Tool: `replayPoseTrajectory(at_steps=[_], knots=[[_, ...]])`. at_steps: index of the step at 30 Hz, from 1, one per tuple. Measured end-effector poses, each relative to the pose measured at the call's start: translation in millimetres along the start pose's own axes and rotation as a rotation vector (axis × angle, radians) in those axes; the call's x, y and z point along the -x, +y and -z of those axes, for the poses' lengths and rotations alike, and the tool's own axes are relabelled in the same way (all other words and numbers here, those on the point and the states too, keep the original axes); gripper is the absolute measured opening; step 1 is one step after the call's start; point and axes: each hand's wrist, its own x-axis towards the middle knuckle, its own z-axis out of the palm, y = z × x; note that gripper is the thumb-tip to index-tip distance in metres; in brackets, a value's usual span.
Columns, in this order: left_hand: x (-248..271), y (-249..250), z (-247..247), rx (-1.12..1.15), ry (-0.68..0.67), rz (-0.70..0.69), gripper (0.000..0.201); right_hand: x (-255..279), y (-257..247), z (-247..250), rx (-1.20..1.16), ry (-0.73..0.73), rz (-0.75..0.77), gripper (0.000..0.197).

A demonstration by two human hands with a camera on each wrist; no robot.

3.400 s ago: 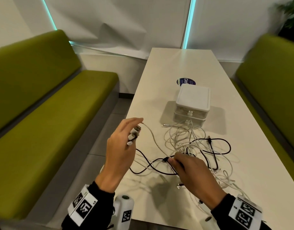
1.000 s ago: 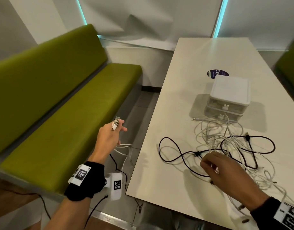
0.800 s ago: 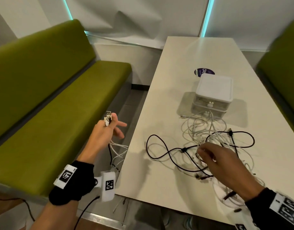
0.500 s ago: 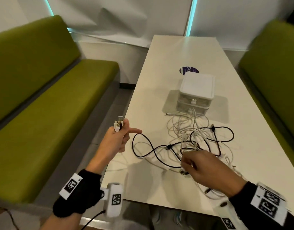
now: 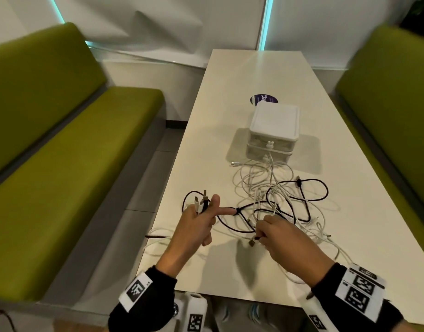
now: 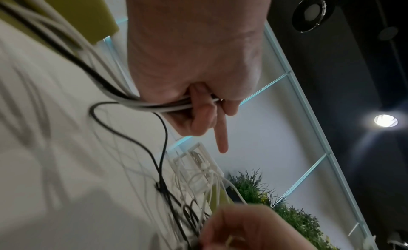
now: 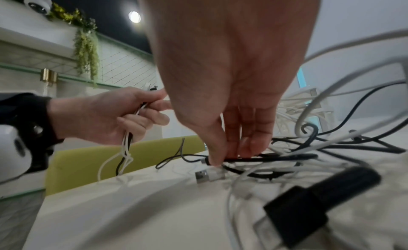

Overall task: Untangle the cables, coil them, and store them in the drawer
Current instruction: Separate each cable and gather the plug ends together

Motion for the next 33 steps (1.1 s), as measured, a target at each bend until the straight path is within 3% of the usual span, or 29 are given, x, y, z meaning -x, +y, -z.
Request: replayPoseTrajectory(at_steps=[3, 8, 11, 14, 18, 21, 23, 29, 33], knots=[[3.5, -7.2, -11.6, -0.074, 0.013, -0.043, 0.036, 2.2, -7.9, 12.5, -0.149, 0.163, 0.004, 0.001], [7.1, -7.3, -27.1, -0.116, 0.048, -0.086, 0.039, 0.7, -21.6, 27.8, -0.475, 0.362, -0.058, 0.008], [5.0, -9.9, -28.7, -0.065, 0.057, -0.122, 0.025, -1.0, -30.9, 32.2, -0.641, 0.43, -0.08, 0.013], [0.0, -17.0, -30.1, -0.054, 0.043, -0.123, 0.011, -2.3, -37.1, 33.8, -0.74, 0.422, -0.078, 0.012], [-1.5, -22.0, -36.9, -0.067, 0.019, -0.159, 0.045, -1.4, -40.9, 30.2, -0.803, 0.412, -0.038, 0.016], [-1.1, -18.2, -40.4, -0.052, -0.011, -0.186, 0.025, -1.2, -38.4, 27.7, -0.815, 0.45, -0.044, 0.022], [-1.7, -19.1, -43.6, -0.069, -0.03, -0.201, 0.023, -0.8, -35.5, 25.2, -0.825, 0.461, -0.056, 0.026], [-6.7, -29.7, -55.3, -0.103, -0.061, -0.193, 0.057, 0.9, -36.8, 24.7, -0.996, 0.465, -0.114, 0.032], [-7.6, -28.5, -59.9, -0.168, -0.036, -0.174, 0.043, 3.3, -34.1, 26.3, -0.971, 0.465, -0.083, 0.045]])
